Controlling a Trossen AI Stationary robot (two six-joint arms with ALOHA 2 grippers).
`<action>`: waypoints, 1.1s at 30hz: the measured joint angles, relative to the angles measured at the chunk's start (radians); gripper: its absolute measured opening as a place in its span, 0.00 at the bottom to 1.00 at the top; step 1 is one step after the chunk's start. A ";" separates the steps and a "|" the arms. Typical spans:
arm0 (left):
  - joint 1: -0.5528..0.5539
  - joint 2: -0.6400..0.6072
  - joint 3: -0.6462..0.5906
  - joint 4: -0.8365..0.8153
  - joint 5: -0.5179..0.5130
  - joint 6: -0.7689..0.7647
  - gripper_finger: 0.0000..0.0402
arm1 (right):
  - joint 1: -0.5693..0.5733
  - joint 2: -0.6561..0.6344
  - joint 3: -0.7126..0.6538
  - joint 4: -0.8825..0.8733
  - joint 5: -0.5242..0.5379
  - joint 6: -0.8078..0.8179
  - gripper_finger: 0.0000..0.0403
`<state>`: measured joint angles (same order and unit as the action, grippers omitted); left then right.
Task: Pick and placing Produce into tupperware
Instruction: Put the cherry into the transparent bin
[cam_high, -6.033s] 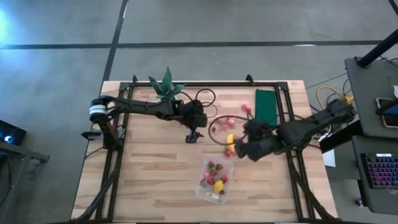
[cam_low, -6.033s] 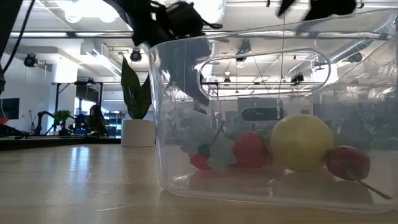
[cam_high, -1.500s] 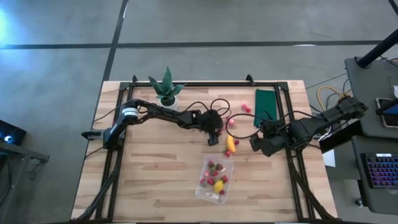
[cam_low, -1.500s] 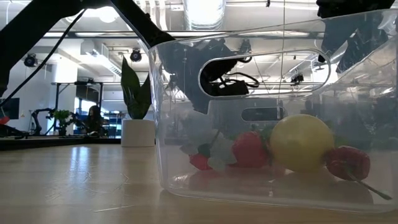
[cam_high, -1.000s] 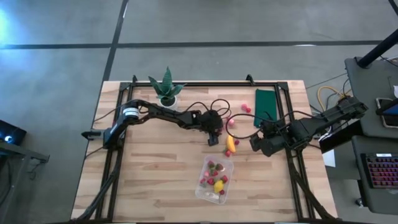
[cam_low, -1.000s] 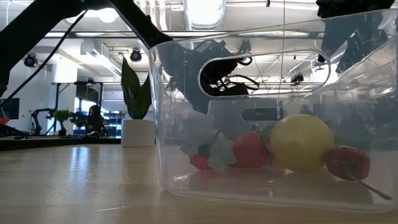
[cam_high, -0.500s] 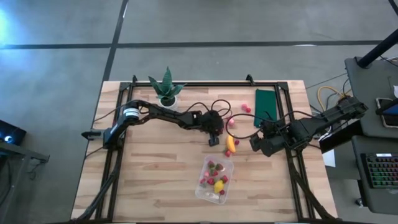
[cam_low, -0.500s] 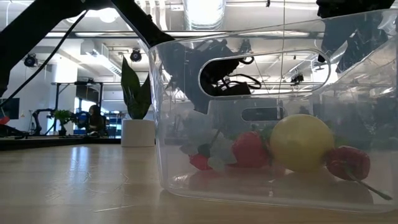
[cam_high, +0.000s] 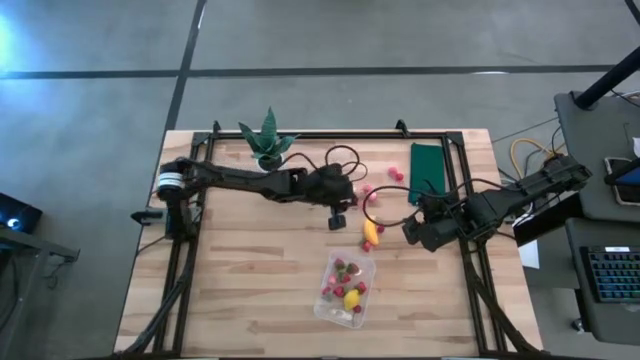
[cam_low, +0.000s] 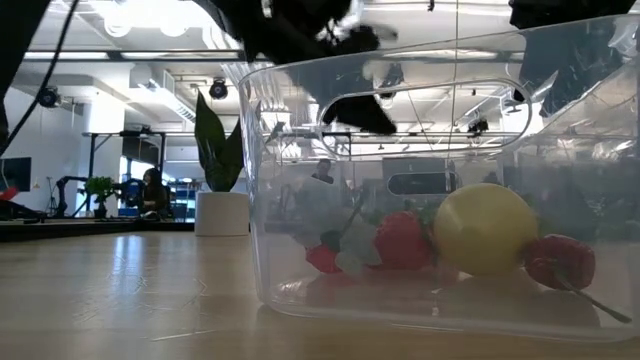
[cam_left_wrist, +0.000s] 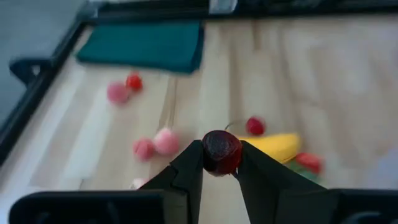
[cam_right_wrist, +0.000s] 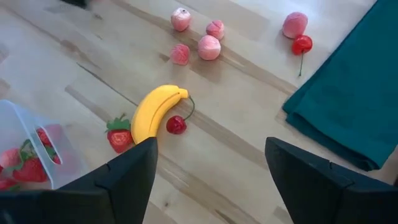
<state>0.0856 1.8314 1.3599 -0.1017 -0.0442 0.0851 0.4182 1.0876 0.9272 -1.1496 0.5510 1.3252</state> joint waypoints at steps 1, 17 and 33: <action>-0.016 -0.021 -0.008 0.002 -0.011 0.000 0.17 | 0.000 0.000 0.000 0.001 -0.001 -0.015 0.72; -0.339 -0.086 -0.068 0.016 -0.140 -0.282 0.17 | 0.000 -0.007 0.000 0.007 -0.008 -0.058 0.73; -0.423 0.099 -0.093 0.089 -0.016 -0.681 0.26 | 0.000 -0.009 0.000 -0.028 0.000 -0.080 0.73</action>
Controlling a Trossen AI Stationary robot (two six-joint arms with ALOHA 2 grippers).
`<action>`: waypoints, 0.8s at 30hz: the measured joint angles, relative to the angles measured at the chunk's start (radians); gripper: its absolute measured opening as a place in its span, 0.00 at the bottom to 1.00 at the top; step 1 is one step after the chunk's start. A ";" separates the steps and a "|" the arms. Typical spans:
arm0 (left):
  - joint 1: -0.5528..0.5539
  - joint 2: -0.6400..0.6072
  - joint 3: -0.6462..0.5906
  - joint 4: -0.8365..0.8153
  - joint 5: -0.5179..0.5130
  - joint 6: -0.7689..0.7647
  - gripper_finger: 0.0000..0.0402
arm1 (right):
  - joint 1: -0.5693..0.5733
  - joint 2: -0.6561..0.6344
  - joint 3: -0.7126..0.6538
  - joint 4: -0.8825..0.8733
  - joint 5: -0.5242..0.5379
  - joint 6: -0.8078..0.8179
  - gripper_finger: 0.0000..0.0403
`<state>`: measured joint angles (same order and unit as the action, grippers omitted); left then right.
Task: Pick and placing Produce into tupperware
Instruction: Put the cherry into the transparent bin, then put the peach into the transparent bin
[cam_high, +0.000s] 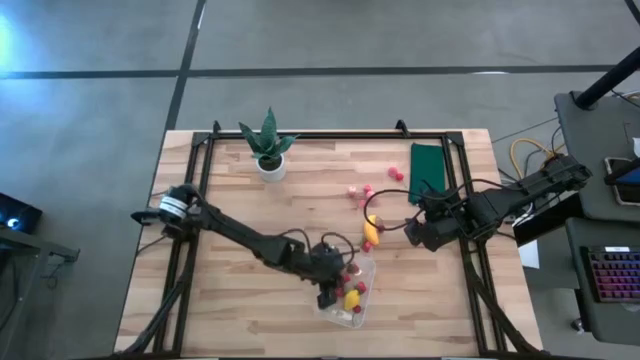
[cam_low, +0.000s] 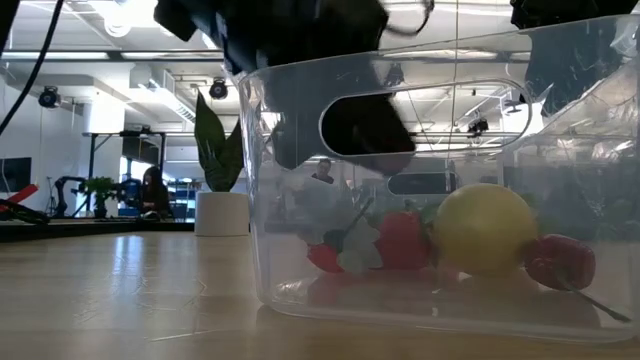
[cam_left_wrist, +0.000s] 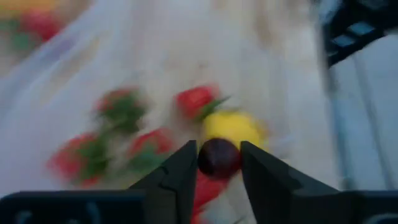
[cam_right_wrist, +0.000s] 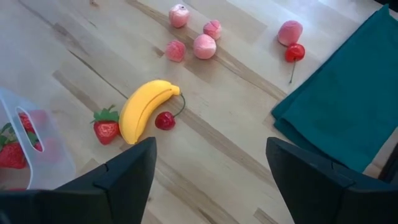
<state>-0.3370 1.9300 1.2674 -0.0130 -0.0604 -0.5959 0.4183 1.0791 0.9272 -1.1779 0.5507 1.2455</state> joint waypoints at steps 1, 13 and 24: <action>-0.006 0.010 0.013 0.016 0.001 0.000 0.29 | 0.000 0.000 0.000 0.000 -0.001 -0.001 0.73; 0.034 -0.110 0.024 -0.066 -0.113 0.022 0.66 | 0.000 -0.043 0.000 -0.001 -0.007 -0.034 0.74; 0.430 -0.167 0.015 -0.142 0.126 0.356 0.67 | 0.000 -0.152 0.000 0.008 0.037 0.037 0.72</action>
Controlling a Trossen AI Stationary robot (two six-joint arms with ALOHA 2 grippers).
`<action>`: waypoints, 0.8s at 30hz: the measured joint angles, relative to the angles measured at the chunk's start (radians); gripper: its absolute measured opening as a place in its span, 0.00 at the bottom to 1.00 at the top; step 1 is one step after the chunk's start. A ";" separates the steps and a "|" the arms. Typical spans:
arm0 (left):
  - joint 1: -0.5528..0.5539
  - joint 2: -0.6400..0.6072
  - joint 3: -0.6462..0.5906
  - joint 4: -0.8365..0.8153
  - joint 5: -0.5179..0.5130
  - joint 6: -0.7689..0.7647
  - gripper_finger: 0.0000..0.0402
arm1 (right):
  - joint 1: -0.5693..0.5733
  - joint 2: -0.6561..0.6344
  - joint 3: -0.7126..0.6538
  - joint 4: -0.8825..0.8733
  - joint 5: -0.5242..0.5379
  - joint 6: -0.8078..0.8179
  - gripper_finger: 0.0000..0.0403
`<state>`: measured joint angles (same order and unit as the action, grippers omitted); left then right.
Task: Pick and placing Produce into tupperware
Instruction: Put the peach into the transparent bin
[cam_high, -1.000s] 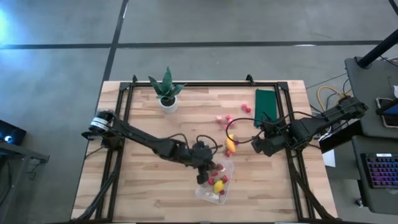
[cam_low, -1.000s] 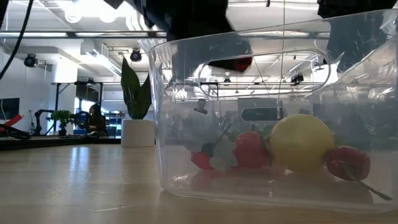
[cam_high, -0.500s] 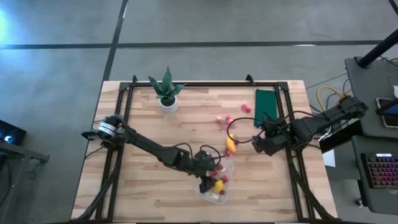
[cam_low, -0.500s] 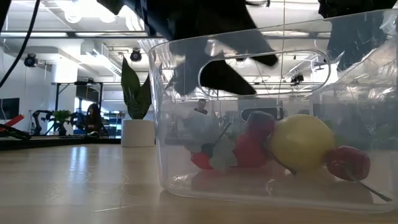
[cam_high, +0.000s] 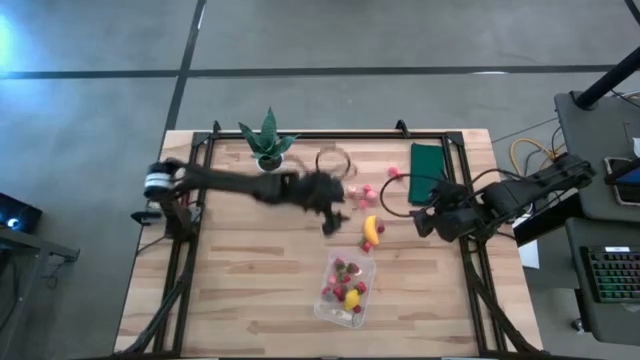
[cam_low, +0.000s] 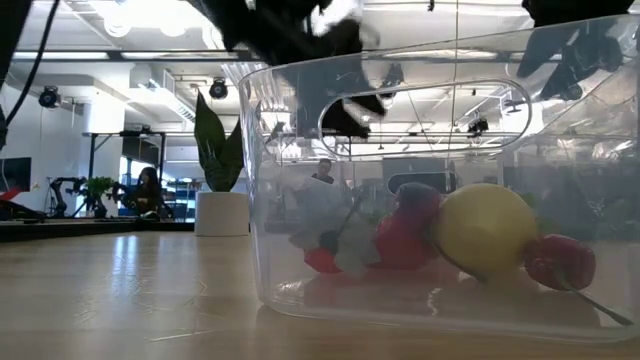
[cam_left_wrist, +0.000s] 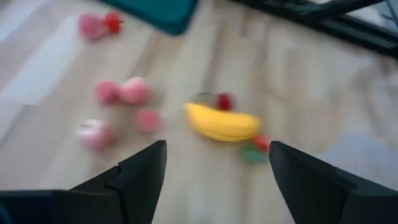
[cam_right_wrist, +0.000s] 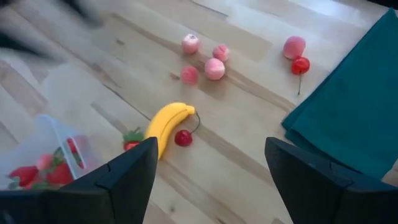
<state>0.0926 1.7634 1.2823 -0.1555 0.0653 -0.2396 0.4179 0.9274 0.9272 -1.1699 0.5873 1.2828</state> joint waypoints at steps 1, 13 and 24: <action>0.043 0.017 0.000 0.002 0.048 0.029 0.67 | 0.000 -0.009 0.000 0.001 0.000 0.008 0.72; 0.222 0.201 0.028 0.075 0.192 0.384 0.67 | 0.000 -0.062 0.000 -0.005 0.080 0.057 0.72; 0.231 0.330 0.160 0.034 0.194 0.379 0.67 | 0.000 -0.069 0.000 -0.028 0.088 0.109 0.73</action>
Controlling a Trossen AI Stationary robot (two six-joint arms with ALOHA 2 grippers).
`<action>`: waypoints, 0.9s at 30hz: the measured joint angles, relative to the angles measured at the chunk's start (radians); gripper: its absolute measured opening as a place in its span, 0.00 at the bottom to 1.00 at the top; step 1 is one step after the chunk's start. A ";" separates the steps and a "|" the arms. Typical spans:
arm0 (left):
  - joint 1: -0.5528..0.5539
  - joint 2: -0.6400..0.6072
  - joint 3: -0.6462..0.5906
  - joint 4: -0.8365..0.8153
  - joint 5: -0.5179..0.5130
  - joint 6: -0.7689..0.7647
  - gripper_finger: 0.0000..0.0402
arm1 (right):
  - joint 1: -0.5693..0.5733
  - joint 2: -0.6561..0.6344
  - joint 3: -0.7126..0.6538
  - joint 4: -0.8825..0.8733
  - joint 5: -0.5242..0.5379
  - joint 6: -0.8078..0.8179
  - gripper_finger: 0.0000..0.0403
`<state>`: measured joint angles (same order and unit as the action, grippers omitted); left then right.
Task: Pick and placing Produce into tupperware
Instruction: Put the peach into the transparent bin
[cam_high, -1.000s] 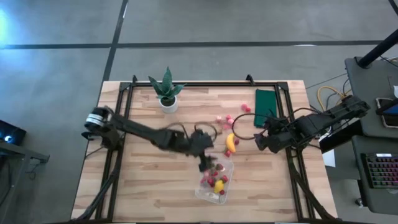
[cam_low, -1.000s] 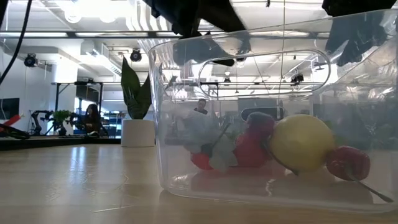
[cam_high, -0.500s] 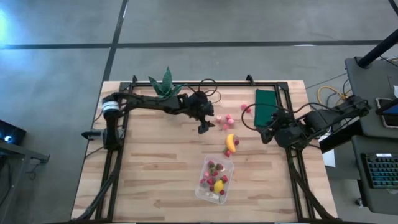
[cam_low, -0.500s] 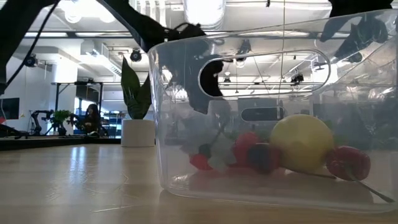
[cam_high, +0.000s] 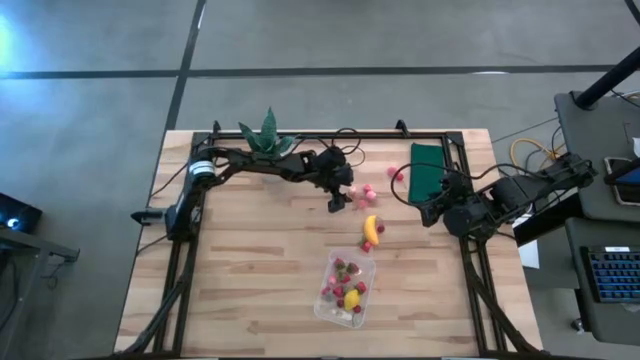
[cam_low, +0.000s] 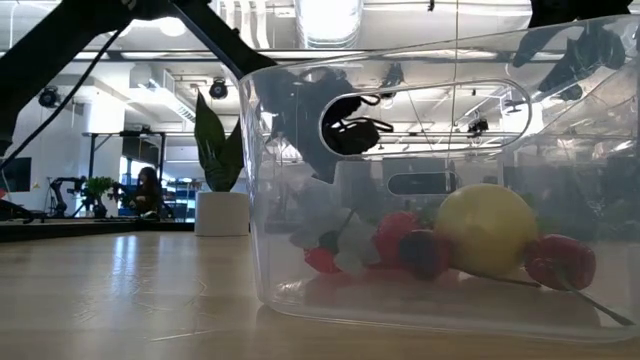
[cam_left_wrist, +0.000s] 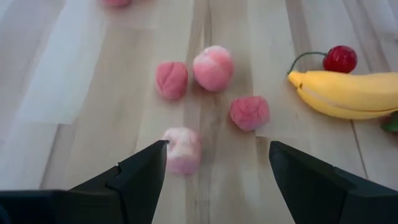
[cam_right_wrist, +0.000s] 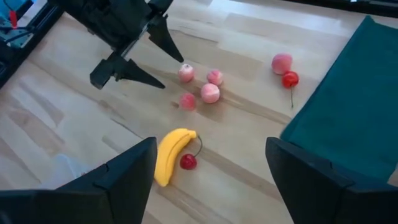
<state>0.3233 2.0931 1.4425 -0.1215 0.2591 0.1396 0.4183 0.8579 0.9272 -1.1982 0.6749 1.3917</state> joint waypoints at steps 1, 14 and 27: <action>0.000 0.002 0.007 -0.001 0.000 0.005 0.67 | 0.000 0.000 0.000 -0.001 0.000 0.000 0.73; 0.000 0.065 0.039 0.020 0.002 0.105 0.67 | 0.000 0.000 0.000 -0.012 0.000 -0.012 0.72; -0.003 0.072 0.036 0.039 -0.011 0.104 0.53 | 0.000 0.000 0.000 -0.027 0.001 -0.007 0.72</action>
<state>0.3200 2.1651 1.4788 -0.0827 0.2484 0.2438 0.4179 0.8581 0.9272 -1.2251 0.6754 1.3846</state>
